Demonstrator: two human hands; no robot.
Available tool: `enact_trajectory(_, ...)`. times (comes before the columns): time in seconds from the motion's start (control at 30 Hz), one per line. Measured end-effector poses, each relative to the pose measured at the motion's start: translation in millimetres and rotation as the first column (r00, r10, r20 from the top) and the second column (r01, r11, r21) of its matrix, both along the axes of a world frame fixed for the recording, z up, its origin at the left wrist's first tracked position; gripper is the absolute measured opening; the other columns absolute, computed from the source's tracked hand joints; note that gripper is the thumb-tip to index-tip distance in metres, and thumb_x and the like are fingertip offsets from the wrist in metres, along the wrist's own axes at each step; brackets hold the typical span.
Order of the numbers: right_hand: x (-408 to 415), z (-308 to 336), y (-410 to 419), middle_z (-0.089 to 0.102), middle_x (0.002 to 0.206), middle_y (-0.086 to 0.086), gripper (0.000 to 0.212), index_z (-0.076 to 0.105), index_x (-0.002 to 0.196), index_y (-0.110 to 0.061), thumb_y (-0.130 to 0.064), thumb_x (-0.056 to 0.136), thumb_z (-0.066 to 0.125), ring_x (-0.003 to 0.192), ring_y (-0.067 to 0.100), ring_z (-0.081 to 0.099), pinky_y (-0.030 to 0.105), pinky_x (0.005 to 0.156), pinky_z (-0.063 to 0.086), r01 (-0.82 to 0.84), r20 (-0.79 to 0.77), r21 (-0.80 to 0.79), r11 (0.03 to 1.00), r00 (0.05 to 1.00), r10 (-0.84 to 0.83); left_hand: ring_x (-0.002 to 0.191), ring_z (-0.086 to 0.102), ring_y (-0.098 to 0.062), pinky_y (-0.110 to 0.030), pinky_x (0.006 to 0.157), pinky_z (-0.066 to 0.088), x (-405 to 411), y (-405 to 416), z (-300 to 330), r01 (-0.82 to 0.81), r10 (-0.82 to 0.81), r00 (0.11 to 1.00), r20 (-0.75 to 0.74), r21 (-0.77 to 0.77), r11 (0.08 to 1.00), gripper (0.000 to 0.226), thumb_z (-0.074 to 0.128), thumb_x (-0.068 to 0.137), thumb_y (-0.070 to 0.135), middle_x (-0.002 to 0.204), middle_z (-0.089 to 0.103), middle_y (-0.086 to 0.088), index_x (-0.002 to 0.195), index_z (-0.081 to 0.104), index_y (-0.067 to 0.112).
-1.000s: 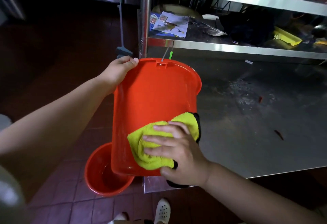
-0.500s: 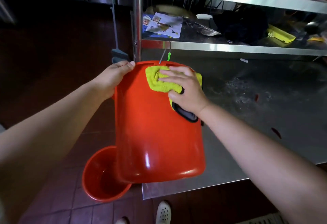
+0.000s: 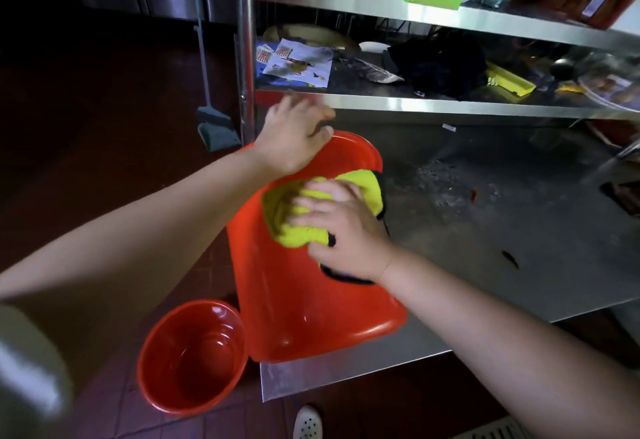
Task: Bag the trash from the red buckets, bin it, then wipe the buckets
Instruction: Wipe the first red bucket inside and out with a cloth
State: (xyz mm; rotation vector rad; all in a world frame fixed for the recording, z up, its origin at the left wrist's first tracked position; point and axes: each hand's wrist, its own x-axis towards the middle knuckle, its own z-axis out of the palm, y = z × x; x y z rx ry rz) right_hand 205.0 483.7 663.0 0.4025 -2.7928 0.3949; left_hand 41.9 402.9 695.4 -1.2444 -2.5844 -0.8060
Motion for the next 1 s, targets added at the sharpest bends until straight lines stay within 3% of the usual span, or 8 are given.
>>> enact_trajectory(0.07, 23.5, -7.2, -10.0, 0.061, 0.126, -0.009, 0.041, 0.071, 0.105, -0.029, -0.027, 0.066, 0.057, 0.128, 0.020, 0.044, 0.043, 0.107, 0.025, -0.090, 0.030, 0.025, 0.996, 0.996, 0.089, 0.127, 0.038, -0.029, -0.042, 0.106, 0.021, 0.6, 7.2, -3.9, -0.038, 0.024, 0.998, -0.065, -0.220, 0.975, 0.045, 0.030, 0.099, 0.043, 0.136, 0.052, -0.007, 0.134, 0.047, 0.020)
enact_trajectory(0.1, 36.5, -11.1, -12.3, 0.059, 0.129, -0.011, 0.042, 0.071, 0.106, -0.029, -0.028, 0.067, 0.056, 0.130, 0.018, 0.042, 0.042, 0.109, 0.023, -0.121, 0.044, 0.021, 0.992, 0.992, 0.120, 0.125, 0.042, -0.029, -0.042, 0.106, 0.022, -0.4, 6.9, -4.0, -0.065, 0.046, 0.996, -0.076, -0.260, 0.964, 0.045, 0.027, 0.100, 0.042, 0.134, 0.054, -0.008, 0.132, 0.049, 0.019)
enact_trajectory(0.27, 85.8, -25.2, -4.8, 0.055, 0.135, -0.010, 0.047, 0.070, 0.110, -0.025, -0.021, 0.064, 0.068, 0.135, 0.016, 0.036, 0.050, 0.106, 0.026, -0.201, 0.057, -0.036, 0.979, 0.977, 0.203, 0.125, 0.045, -0.028, -0.043, 0.104, 0.023, -4.2, -2.0, 2.9, -0.038, 0.054, 0.997, 0.051, -0.267, 0.963, 0.044, 0.024, 0.101, 0.039, 0.137, 0.052, -0.008, 0.132, 0.047, 0.019)
enact_trajectory(0.4, 71.5, -19.1, -0.7, 0.060, 0.129, -0.008, 0.043, 0.073, 0.105, -0.023, -0.021, 0.063, 0.065, 0.129, 0.018, 0.045, 0.049, 0.100, 0.032, -0.250, 0.039, -0.021, 0.968, 0.967, 0.251, 0.130, 0.040, -0.027, -0.043, 0.106, 0.019, -4.1, -9.2, 5.6, -0.015, 0.056, 0.988, 0.143, -0.273, 0.962, 0.044, 0.022, 0.101, 0.039, 0.143, 0.046, -0.004, 0.137, 0.043, 0.024)
enact_trajectory(0.57, 5.5, -4.9, 10.2, 0.063, 0.125, -0.004, 0.041, 0.074, 0.105, -0.020, -0.017, 0.066, 0.060, 0.123, 0.022, 0.049, 0.051, 0.098, 0.036, -0.128, -0.010, -0.110, 0.986, 0.992, 0.128, 0.137, 0.033, -0.023, -0.038, 0.109, 0.013, -8.7, -22.0, 4.7, -0.028, 0.084, 0.956, 0.281, -0.196, 0.980, 0.045, 0.022, 0.102, 0.041, 0.147, 0.042, -0.001, 0.137, 0.045, 0.026)
enact_trajectory(0.77, -74.1, 11.1, 23.9, 0.056, 0.126, 0.021, 0.037, 0.069, 0.109, -0.003, 0.000, 0.072, 0.070, 0.124, 0.032, 0.049, 0.046, 0.110, 0.032, 0.175, 0.073, -0.353, 0.919, 0.985, -0.159, 0.139, 0.026, -0.021, -0.031, 0.111, 0.010, -6.7, -36.3, 4.5, -0.136, 0.167, 0.893, 0.417, -0.103, 0.985, 0.049, 0.023, 0.101, 0.046, 0.149, 0.040, -0.003, 0.141, 0.041, 0.025)
enact_trajectory(0.87, -70.4, 6.7, 10.7, 0.059, 0.128, 0.012, 0.036, 0.071, 0.108, -0.011, -0.008, 0.072, 0.069, 0.128, 0.026, 0.046, 0.052, 0.108, 0.030, 0.124, 0.026, -0.308, 0.943, 0.992, -0.122, 0.137, 0.030, -0.021, -0.033, 0.113, 0.009, -7.7, -47.8, 1.8, -0.167, 0.171, 0.866, 0.470, -0.050, 0.985, 0.045, 0.028, 0.101, 0.044, 0.143, 0.047, -0.003, 0.139, 0.045, 0.026)
enact_trajectory(1.0, -22.6, 1.9, -6.0, 0.057, 0.132, -0.009, 0.042, 0.071, 0.109, -0.026, -0.019, 0.069, 0.062, 0.130, 0.017, 0.041, 0.048, 0.107, 0.027, 0.020, 0.034, -0.204, 0.979, 0.999, -0.014, 0.140, 0.028, -0.021, -0.037, 0.117, 0.007, -10.5, -62.0, -3.6, -0.174, 0.183, 0.861, 0.474, -0.063, 0.983, 0.048, 0.034, 0.099, 0.046, 0.147, 0.042, -0.002, 0.139, 0.044, 0.023)
